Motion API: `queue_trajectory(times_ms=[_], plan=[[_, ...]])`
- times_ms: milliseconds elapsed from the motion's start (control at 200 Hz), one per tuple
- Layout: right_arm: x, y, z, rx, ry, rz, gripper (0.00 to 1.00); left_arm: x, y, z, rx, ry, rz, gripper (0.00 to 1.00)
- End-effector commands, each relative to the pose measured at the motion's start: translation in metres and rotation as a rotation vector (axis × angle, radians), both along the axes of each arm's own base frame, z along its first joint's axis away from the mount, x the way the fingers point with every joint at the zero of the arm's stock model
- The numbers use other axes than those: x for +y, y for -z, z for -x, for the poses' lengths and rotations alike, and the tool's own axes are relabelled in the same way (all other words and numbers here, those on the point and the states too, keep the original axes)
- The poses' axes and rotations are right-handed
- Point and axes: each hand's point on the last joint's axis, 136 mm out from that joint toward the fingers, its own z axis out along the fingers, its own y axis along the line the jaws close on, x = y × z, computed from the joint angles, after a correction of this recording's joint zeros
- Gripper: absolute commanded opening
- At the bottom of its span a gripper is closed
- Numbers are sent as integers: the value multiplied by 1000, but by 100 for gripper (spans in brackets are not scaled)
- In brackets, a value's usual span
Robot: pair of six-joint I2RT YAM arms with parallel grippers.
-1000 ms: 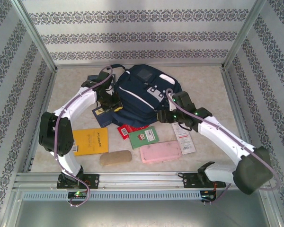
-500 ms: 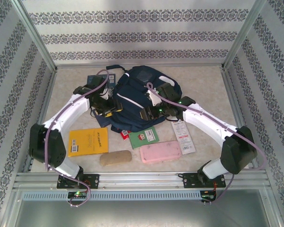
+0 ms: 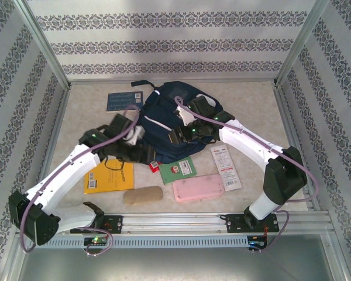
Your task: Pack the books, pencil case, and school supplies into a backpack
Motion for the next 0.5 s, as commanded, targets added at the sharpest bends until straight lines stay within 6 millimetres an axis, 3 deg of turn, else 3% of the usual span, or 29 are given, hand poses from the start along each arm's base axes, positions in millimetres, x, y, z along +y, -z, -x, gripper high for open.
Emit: queue_trajectory(times_ms=[0,130,325,495], plan=[[-17,-17,-16,-45,78,-18,58,35,13,26,-11,103,-291,83],[-35,-36,-23,-92,145,-53,61,15,10,41,-68,292,-368,100],[-53,-58,-22,-133,194,-104,62,-12,51,71,70,549,-518,99],[-61,-68,-19,-157,219,-144,64,-17,83,78,178,591,-590,100]])
